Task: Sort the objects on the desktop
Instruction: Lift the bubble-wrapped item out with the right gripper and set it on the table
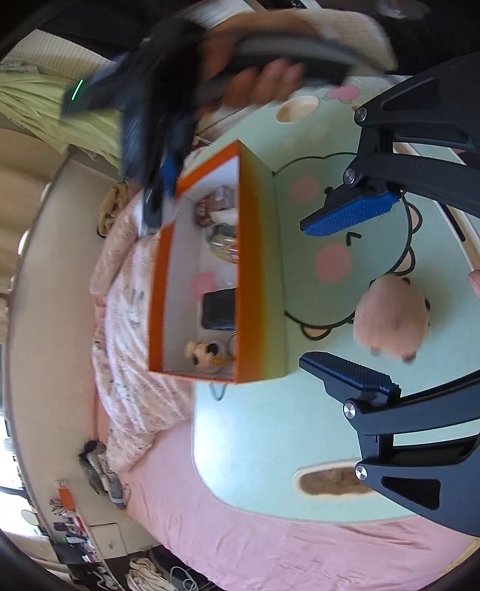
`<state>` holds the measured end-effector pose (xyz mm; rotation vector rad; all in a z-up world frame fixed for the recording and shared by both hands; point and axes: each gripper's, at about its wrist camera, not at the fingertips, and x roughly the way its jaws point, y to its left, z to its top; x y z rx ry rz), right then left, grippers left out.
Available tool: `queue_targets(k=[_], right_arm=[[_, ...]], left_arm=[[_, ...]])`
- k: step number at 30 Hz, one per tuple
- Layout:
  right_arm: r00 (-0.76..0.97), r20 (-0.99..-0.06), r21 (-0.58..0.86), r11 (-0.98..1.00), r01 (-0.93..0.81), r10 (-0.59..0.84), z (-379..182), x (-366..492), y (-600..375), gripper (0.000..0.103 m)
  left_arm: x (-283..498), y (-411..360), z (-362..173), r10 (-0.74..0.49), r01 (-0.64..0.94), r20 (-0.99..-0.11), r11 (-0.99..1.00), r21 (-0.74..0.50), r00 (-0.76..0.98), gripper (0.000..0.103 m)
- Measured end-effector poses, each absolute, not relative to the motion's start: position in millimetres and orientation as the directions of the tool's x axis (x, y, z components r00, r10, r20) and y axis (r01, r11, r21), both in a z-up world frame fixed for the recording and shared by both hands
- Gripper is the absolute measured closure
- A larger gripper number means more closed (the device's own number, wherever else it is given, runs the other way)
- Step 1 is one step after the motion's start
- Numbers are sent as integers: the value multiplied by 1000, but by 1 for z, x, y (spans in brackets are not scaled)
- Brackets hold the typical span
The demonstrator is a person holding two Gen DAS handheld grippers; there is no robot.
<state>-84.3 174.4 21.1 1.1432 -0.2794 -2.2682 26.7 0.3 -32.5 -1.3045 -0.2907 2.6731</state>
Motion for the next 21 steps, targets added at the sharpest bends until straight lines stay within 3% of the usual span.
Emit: queue_targets(k=[4,7,11,17,20,21], right_arm=[[-480,-626,408,-783,470,-615,15,-10,190,77],[-438,-658,375,-771,514,-612,-1,22,186,77],[-463,-732,264,-835,484,-500,-29,37,181,76],[-474,-759,220,-861,458,-446,-58,37,183,76],[-479,-748,236,-859,454,-459,-62,38,189,68],[-486,-739,244,-858,453,-467,-61,39,193,61]], left_arm=[[27,-8,-23,195,-27,-750,-973,-230,-633,37],[27,-14,-16,175,-8,-740,-975,-223,-649,37],[25,-18,-14,173,18,-743,-970,-241,-646,37],[16,-7,-10,187,-24,-762,-975,-220,-620,37],[2,3,-3,189,-61,-770,-980,-192,-610,37],[-3,6,-1,198,-80,-771,-979,-188,-606,37]])
